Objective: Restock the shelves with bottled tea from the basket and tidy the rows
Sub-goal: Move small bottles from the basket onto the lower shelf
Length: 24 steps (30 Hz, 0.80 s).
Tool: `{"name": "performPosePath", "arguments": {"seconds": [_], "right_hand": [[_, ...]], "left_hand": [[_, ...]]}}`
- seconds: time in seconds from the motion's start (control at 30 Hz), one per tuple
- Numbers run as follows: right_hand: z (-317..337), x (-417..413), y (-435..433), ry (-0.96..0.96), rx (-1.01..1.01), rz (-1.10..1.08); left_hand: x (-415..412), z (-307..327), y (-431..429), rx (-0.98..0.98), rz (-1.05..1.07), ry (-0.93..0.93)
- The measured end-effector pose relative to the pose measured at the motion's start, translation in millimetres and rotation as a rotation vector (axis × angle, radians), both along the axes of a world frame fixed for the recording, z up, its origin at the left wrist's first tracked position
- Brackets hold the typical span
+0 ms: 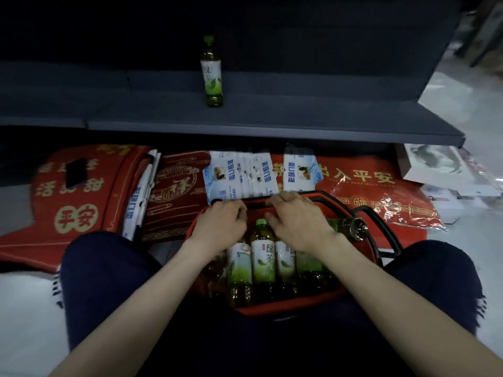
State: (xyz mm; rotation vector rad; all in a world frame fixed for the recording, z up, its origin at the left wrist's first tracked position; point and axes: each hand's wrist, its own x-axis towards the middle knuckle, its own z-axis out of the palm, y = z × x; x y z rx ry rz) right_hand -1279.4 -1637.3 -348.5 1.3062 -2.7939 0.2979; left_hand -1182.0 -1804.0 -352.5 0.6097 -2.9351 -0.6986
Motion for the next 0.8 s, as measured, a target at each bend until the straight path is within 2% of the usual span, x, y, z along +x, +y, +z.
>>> {"name": "performPosePath", "arguments": {"seconds": [0.17, 0.37, 0.5, 0.63, 0.73, 0.8], "right_hand": [[9.6, 10.8, 20.1, -0.018, -0.017, -0.023], [13.8, -6.7, 50.4, -0.087, -0.1, -0.088], [9.2, -33.6, 75.6, -0.187, -0.175, -0.185], [-17.0, -42.0, 89.1, -0.344, -0.166, -0.245], [-39.3, -39.9, 85.4, -0.436, -0.12, -0.352], [-49.9, -37.6, 78.3, -0.498, -0.053, -0.401]], "left_hand": [[22.1, 9.9, -7.5, -0.012, 0.001, 0.051], [16.7, 6.6, -2.5, -0.007, -0.054, 0.029], [-5.1, 2.4, 13.6, 0.103, -0.091, -0.008], [-29.3, -1.4, 25.4, 0.168, -0.067, -0.19], [-31.2, -7.9, 21.1, 0.187, 0.037, -0.517], [-27.8, -25.4, 13.3, 0.275, 0.104, -0.67]]}}
